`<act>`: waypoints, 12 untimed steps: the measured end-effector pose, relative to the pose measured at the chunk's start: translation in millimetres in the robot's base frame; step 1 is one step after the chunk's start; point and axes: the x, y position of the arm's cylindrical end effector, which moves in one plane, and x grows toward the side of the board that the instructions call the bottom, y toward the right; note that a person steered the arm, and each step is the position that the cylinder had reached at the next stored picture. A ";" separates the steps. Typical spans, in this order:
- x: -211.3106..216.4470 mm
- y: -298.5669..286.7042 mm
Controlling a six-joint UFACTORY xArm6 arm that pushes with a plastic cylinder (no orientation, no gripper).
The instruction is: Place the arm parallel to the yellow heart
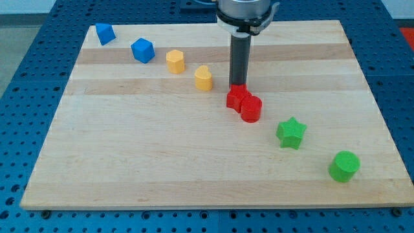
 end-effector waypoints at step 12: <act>-36.0 76.6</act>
